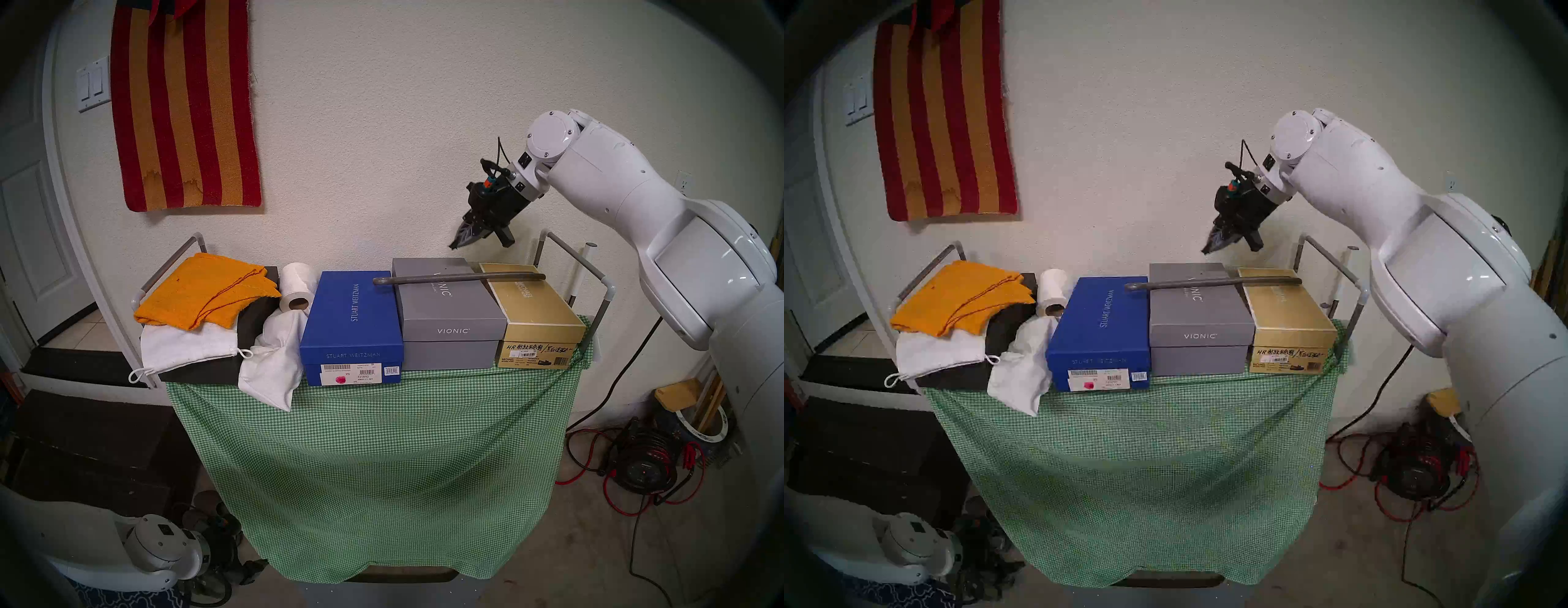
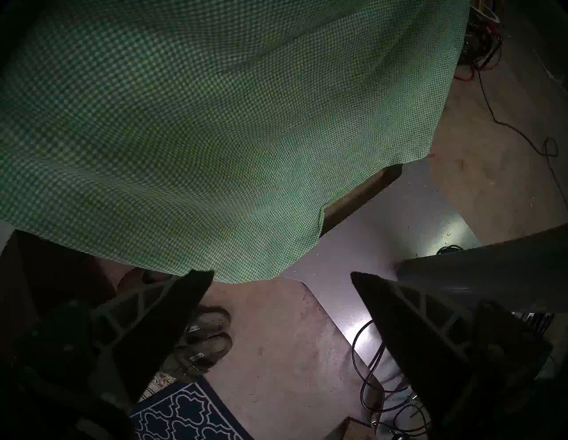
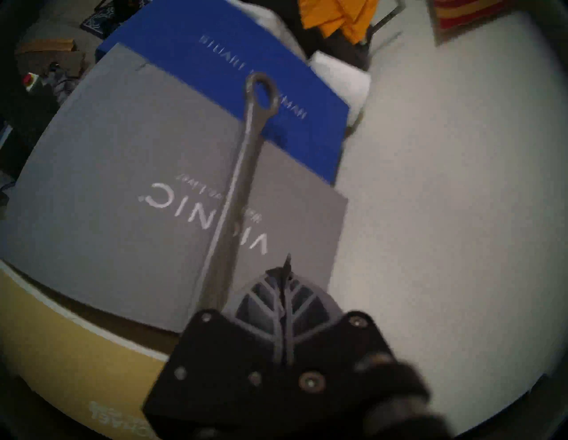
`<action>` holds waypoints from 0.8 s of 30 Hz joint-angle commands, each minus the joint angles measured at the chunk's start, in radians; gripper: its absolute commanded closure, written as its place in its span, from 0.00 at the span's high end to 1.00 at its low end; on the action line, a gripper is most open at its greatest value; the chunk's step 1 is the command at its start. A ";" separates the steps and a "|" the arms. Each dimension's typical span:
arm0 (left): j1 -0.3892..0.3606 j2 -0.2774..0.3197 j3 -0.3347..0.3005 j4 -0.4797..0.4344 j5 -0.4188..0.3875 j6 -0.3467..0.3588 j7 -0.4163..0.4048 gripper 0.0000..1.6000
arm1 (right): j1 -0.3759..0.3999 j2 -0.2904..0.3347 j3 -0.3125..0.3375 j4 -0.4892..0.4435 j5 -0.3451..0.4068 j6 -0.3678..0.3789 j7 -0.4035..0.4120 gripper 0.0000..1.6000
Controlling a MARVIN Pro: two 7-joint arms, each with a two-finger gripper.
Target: Lift the object off the cloth, cover the shoe rack with the cloth, put the object back
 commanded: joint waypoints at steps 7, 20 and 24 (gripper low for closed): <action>-0.003 -0.001 0.000 -0.001 0.000 -0.001 0.000 1.00 | 0.037 0.159 0.201 -0.055 0.129 -0.105 -0.166 0.00; -0.006 -0.001 0.005 -0.001 0.000 0.000 0.000 1.00 | -0.017 0.314 0.340 -0.044 0.191 -0.173 -0.222 0.00; -0.007 -0.001 0.005 -0.001 0.000 0.000 0.000 1.00 | -0.032 0.341 0.368 -0.047 0.209 -0.192 -0.233 0.00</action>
